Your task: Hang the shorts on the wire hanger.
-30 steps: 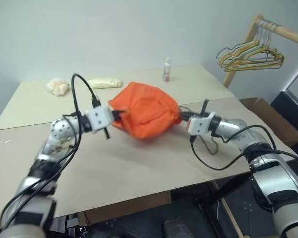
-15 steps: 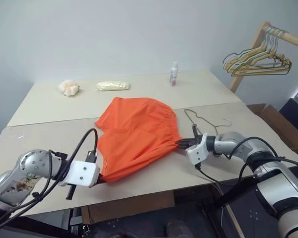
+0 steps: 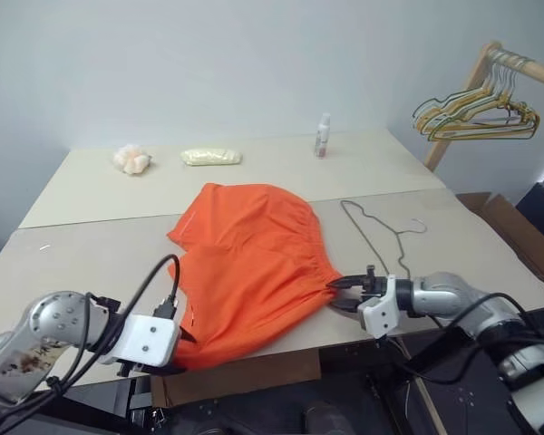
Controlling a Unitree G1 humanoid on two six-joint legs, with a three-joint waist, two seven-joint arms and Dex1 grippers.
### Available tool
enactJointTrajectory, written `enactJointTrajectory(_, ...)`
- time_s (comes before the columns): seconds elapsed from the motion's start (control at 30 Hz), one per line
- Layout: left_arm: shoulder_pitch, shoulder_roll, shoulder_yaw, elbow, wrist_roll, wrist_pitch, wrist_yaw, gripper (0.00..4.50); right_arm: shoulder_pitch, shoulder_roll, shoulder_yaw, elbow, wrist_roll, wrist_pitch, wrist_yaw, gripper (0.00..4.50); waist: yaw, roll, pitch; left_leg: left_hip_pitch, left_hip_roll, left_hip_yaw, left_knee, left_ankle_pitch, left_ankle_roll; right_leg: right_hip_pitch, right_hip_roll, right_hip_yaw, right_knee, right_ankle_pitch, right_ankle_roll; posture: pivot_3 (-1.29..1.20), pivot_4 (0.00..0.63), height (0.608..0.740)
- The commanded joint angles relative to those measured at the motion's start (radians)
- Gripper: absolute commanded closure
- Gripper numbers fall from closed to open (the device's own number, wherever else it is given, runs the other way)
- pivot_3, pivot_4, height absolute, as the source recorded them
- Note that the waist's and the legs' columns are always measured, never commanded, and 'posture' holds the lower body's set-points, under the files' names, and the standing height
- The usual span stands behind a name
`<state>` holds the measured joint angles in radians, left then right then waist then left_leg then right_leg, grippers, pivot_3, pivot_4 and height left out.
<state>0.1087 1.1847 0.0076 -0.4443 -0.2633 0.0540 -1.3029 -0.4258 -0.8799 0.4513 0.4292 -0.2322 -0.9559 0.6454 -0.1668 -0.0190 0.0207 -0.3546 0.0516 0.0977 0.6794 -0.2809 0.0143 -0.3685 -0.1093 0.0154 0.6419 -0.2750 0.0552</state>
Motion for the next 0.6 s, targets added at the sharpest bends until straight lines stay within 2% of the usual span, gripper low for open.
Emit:
enactJointTrajectory(0.03, -0.043, -0.005, 0.117, 0.009, -0.151, 0.071, -0.03, 0.86, 0.092, -0.086, -0.135, -0.183, 0.222, 0.207, 0.06, 0.75, 0.01, 0.0, 0.0, 0.0, 0.0, 0.0, 0.0, 0.0, 0.0, 0.0, 0.0, 0.0, 0.0, 0.0, 0.0, -0.1, 0.0, 0.74)
enactJointTrajectory(0.1, -0.098, -0.034, 0.155, 0.033, -0.224, 0.131, -0.003, 0.17, 0.171, -0.12, -0.225, -0.293, 0.352, 0.422, 0.07, 0.04, 0.022, 0.0, 0.0, 0.0, 0.0, 0.0, 0.0, 0.0, 0.0, 0.0, 0.0, 0.0, 0.0, 0.0, 0.0, -0.1, 0.0, 0.74)
enactJointTrajectory(0.13, -0.138, -0.066, 0.16, 0.042, -0.246, 0.155, 0.034, 0.02, 0.198, -0.128, -0.271, -0.342, 0.398, 0.558, 0.06, 0.0, 0.028, 0.0, 0.0, 0.0, 0.0, 0.0, 0.0, 0.0, 0.0, 0.0, 0.0, -0.001, 0.0, 0.0, 0.0, -0.1, 0.0, 0.74)
enactJointTrajectory(0.27, -0.293, -0.181, 0.143, 0.051, -0.343, 0.292, 0.147, 0.02, 0.212, -0.125, -0.384, -0.441, 0.44, 1.074, -0.018, 0.0, 0.047, 0.0, -0.001, 0.001, -0.001, 0.0, 0.001, 0.0, 0.0, 0.001, 0.0, -0.001, 0.001, 0.0, 0.0, -0.12, 0.0, 0.74)
enactJointTrajectory(0.37, -0.377, -0.253, 0.121, 0.04, -0.412, 0.377, 0.187, 0.02, 0.157, -0.092, -0.403, -0.454, 0.45, 1.429, -0.07, 0.0, 0.048, 0.0, -0.001, -0.001, -0.001, 0.0, 0.001, 0.0, 0.0, 0.0, 0.0, -0.001, 0.0, 0.0, 0.0, -0.14, 0.0, 0.74)
enactJointTrajectory(0.47, -0.428, -0.293, 0.098, 0.043, -0.431, 0.412, 0.19, 0.02, 0.094, -0.066, -0.365, -0.427, 0.415, 1.665, -0.087, 0.0, 0.045, 0.0, -0.001, -0.003, -0.002, 0.0, 0.001, 0.0, 0.0, -0.001, 0.0, -0.001, -0.001, 0.0, 0.0, -0.14, 0.0, 0.74)
enactJointTrajectory(0.6, -0.468, -0.327, 0.074, 0.055, -0.421, 0.424, 0.188, 0.02, 0.013, 0.003, -0.354, -0.337, 0.419, 1.847, -0.085, 0.0, 0.041, -0.001, 0.0, -0.003, -0.002, 0.0, 0.0, 0.0, 0.0, -0.001, 0.001, -0.001, -0.001, 0.0, 0.0, -0.15, 0.0, 0.74)
